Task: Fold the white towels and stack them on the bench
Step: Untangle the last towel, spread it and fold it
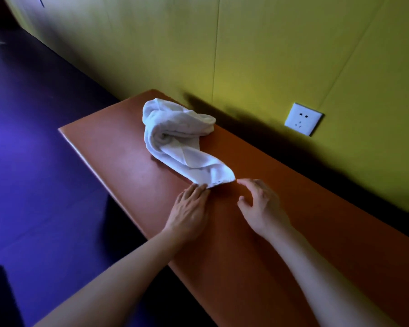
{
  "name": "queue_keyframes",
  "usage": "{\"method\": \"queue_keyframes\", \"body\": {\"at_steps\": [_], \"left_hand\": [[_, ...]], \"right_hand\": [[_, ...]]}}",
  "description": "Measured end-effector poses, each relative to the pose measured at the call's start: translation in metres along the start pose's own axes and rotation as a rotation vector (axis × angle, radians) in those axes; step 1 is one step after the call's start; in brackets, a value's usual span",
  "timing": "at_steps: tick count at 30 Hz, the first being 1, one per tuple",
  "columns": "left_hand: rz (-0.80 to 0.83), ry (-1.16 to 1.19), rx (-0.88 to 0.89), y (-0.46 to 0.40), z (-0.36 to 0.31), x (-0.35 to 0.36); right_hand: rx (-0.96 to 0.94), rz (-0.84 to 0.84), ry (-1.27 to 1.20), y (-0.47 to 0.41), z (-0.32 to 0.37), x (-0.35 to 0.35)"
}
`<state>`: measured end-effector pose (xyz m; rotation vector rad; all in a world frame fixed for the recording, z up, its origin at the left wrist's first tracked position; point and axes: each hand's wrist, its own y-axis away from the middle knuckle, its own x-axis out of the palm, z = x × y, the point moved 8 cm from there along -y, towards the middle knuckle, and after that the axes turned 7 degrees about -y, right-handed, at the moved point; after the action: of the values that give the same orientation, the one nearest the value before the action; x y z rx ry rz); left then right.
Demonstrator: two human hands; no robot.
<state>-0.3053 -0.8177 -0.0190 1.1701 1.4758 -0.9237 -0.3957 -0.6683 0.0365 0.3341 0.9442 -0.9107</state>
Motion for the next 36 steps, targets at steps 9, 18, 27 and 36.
{"method": "queue_keyframes", "body": {"at_steps": [9,18,27,36], "left_hand": [[0.179,0.202,0.13,0.107,-0.181,0.022],[0.317,0.241,0.422,0.189,-0.319,0.041],[0.06,-0.165,0.535,0.165,-0.333,-0.003],[0.25,-0.619,0.315,0.145,-0.362,-0.016]], "right_hand": [[0.383,-0.103,-0.285,0.133,-0.088,-0.069],[0.698,-0.329,-0.497,0.261,-0.159,-0.138],[0.609,-0.366,-0.414,0.365,-0.187,-0.221],[0.559,-0.547,-0.181,0.431,-0.18,-0.287]]}}
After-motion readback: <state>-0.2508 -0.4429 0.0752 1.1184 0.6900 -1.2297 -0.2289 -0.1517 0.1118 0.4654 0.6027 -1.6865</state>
